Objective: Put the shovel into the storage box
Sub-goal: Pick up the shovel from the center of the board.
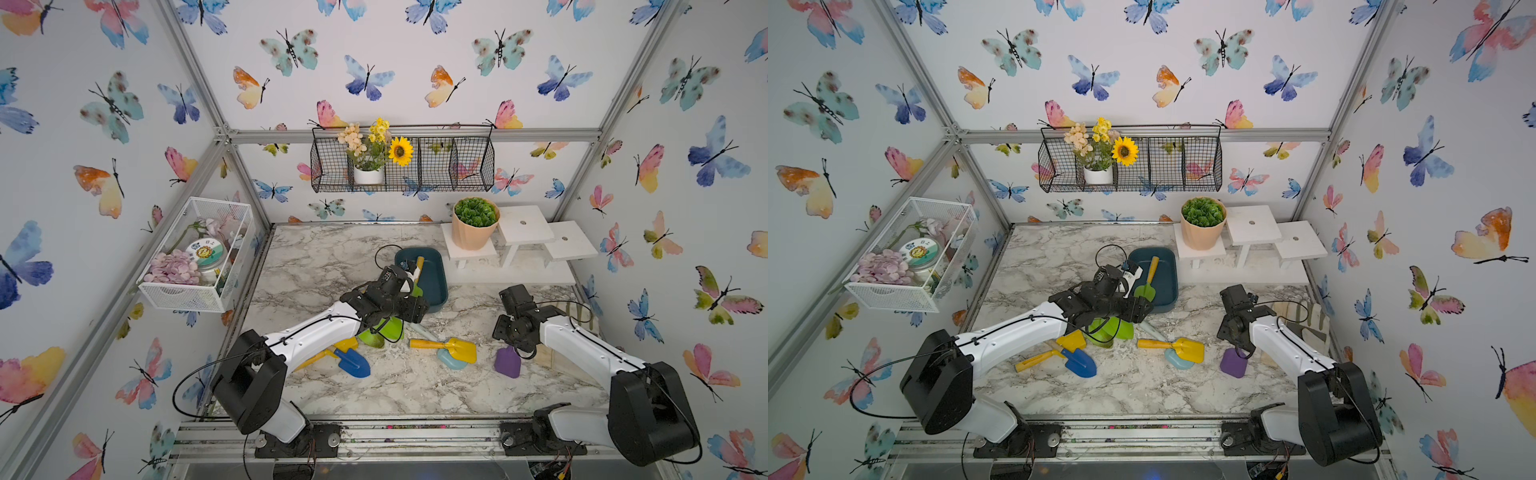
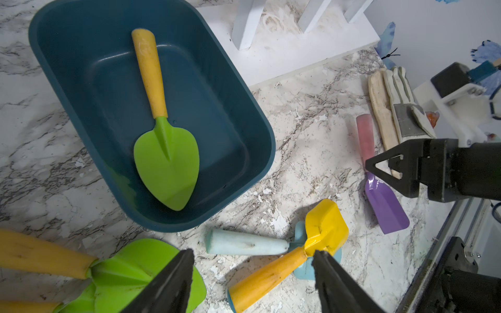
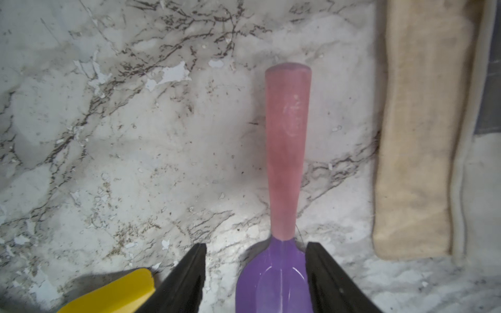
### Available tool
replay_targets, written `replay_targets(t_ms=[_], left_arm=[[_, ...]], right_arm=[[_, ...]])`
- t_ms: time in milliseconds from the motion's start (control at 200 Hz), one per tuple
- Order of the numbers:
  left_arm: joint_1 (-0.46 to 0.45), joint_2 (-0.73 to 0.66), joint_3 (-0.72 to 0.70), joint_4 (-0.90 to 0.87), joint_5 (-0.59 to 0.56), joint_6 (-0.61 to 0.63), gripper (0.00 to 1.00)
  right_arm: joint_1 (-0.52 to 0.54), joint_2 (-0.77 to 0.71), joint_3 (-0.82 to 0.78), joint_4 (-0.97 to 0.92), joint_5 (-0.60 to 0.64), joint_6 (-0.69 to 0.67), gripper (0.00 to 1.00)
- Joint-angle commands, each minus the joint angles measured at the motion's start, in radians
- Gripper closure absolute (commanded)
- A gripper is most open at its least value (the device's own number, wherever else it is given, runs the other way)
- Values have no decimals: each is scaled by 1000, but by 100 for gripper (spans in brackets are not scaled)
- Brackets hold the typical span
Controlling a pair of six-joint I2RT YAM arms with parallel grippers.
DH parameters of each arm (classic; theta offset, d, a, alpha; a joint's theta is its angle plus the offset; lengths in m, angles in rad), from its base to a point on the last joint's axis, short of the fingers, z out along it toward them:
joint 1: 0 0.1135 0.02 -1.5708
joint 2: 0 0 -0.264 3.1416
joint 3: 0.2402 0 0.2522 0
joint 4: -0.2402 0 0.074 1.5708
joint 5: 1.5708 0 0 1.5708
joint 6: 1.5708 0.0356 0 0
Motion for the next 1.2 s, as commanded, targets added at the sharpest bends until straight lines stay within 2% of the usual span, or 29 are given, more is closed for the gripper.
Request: replay_targets(t_ms=[0, 240, 621, 891, 1196], left_arm=[[-4, 17, -7, 3, -4, 17, 25], [-4, 24, -4, 1, -13, 16, 25], [-4, 21, -6, -2, -33, 6, 25], [7, 13, -18, 13, -37, -19, 25], [51, -12, -29, 31, -5, -50, 26]], right_arm=[[-17, 5, -22, 19, -23, 9, 38], [-30, 52, -49, 90, -43, -30, 47], [-67, 109, -62, 143, -66, -66, 52], [-68, 143, -74, 175, -125, -79, 64], [-68, 126, -19, 143, -112, -124, 80]])
